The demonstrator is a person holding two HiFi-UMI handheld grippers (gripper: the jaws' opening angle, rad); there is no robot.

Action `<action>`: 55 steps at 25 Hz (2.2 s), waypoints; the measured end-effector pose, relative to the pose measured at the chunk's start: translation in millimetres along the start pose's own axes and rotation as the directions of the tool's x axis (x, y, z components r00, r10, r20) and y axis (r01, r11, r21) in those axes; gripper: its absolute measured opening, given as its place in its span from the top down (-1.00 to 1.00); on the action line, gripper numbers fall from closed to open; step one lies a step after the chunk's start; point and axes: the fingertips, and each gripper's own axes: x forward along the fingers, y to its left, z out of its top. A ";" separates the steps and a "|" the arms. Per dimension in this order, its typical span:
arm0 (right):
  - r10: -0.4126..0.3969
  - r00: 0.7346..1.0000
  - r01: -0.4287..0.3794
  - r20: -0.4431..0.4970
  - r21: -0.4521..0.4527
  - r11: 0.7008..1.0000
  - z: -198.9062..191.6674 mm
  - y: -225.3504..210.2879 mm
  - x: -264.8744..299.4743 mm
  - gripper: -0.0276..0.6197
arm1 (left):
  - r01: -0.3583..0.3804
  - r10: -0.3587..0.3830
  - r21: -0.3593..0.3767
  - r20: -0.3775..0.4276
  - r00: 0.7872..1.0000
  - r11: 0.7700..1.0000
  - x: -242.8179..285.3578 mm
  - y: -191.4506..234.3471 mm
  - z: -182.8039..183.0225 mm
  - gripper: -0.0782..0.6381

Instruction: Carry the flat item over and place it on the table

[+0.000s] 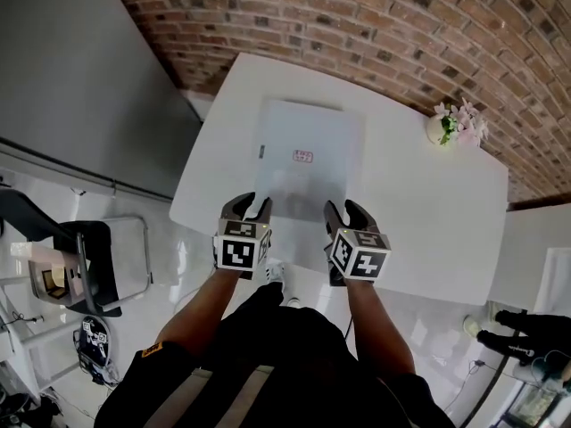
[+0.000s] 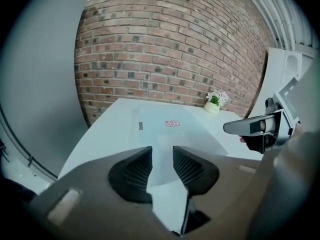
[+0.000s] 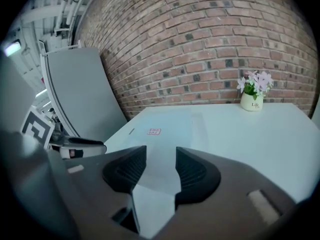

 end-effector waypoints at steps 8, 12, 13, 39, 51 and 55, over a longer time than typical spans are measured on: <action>0.027 0.998 -0.024 0.050 -0.049 0.998 -8.7 25.0 -54.6 0.91 | -0.011 0.013 -0.020 0.081 0.997 1.000 -54.7 -40.4 0.9 0.77; 0.056 0.996 -0.051 0.075 -0.071 0.996 -15.2 36.2 -83.4 0.91 | -0.014 0.016 -0.015 0.125 0.992 1.000 -83.8 -64.3 0.3 0.77; 0.064 0.995 -0.058 0.082 -0.076 0.995 -16.6 38.8 -90.4 0.91 | -0.016 0.018 -0.011 0.134 0.991 1.000 -90.8 -70.0 -0.6 0.77; 0.205 0.961 -0.175 0.184 -0.169 0.970 -104.4 100.2 -257.6 0.91 | -0.120 0.123 -0.028 0.257 0.959 0.992 -265.0 -162.4 -95.7 0.77; 0.233 0.937 -0.188 0.260 -0.185 0.964 -106.6 156.8 -298.3 0.91 | -0.164 0.153 0.007 0.328 0.932 0.986 -330.0 -143.6 -99.6 0.77; 0.207 0.941 -0.162 0.267 -0.180 0.970 -116.3 179.8 -304.9 0.91 | -0.152 0.138 0.014 0.343 0.929 0.988 -351.9 -125.5 -111.2 0.77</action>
